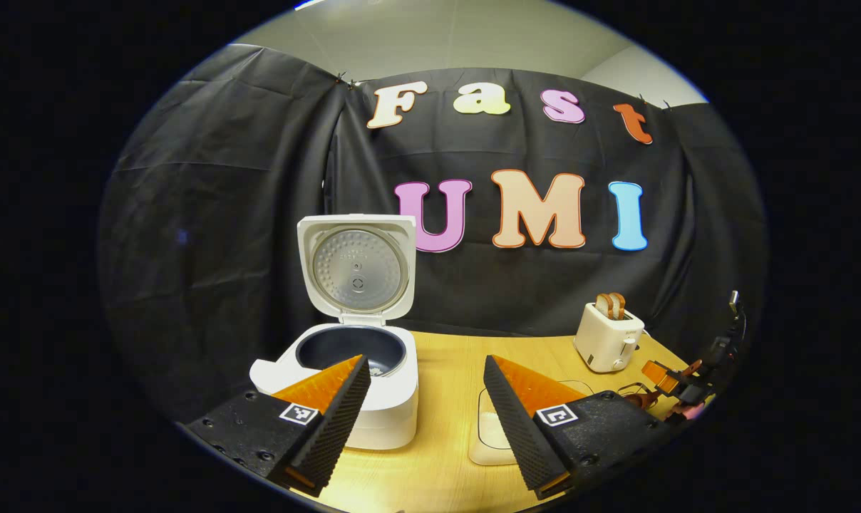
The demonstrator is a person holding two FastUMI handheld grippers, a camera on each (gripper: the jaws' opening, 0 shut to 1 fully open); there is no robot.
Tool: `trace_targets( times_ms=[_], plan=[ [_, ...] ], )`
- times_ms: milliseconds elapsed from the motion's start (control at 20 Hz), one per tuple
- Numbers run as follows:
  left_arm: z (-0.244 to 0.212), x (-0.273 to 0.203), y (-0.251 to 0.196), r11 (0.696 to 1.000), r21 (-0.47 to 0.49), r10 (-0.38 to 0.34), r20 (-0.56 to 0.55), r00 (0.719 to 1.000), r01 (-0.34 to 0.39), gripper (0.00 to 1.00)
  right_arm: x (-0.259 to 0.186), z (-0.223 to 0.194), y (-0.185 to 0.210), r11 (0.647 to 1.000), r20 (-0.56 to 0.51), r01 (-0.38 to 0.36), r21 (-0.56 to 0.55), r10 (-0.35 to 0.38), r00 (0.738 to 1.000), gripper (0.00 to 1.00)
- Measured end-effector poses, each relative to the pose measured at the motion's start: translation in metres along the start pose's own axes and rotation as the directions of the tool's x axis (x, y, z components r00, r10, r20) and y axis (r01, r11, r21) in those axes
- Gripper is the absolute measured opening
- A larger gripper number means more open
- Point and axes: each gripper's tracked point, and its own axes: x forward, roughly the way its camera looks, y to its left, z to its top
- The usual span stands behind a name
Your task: Close the left gripper, press the button to open the rice cooker; take a wooden spoon from the chopstick holder with the right hand, scoop a spoonful of rice and pour it into the rice cooker, then put the wooden spoon back into the chopstick holder.
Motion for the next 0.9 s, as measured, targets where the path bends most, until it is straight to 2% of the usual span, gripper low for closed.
trace_targets(
  times_ms=[200,300,450,500,700,800,850,900],
  plan=[
    [-0.001,-0.007,0.000,1.000,-0.018,0.021,0.002,1.000,-0.021,0.95,0.002,0.021,0.005,0.999,0.021,-0.019,0.028,0.018,1.000,0.29],
    [-0.002,-0.010,0.000,0.999,-0.031,0.031,0.002,1.000,-0.031,0.98,0.000,0.034,0.007,0.999,0.025,-0.020,0.047,0.019,1.000,0.29],
    [-0.002,-0.012,0.000,0.998,-0.046,0.037,-0.001,0.999,-0.037,0.91,-0.004,0.054,0.014,0.999,0.030,-0.019,0.051,0.017,0.999,0.29],
    [-0.001,-0.012,0.001,0.998,-0.049,0.034,0.003,0.999,-0.034,0.95,-0.006,0.062,0.018,0.998,0.031,-0.020,0.054,0.018,0.999,0.29],
    [0.003,-0.005,0.004,0.998,-0.064,-0.006,0.013,1.000,0.007,0.94,-0.018,0.089,0.040,0.998,0.043,-0.019,0.052,0.016,0.999,0.29],
    [0.004,0.002,0.006,0.996,-0.078,-0.050,0.014,0.999,0.051,0.92,-0.025,0.096,0.062,0.998,0.046,-0.030,0.049,0.028,0.999,0.29],
    [0.004,0.008,0.007,0.993,-0.079,-0.082,0.012,0.997,0.083,0.94,-0.029,0.101,0.073,0.998,0.054,-0.033,0.046,0.030,0.998,0.29],
    [0.001,0.012,0.009,0.992,-0.074,-0.107,0.001,0.994,0.106,0.92,-0.032,0.103,0.085,0.999,0.057,-0.031,0.039,0.028,0.998,0.29]
  ],
)
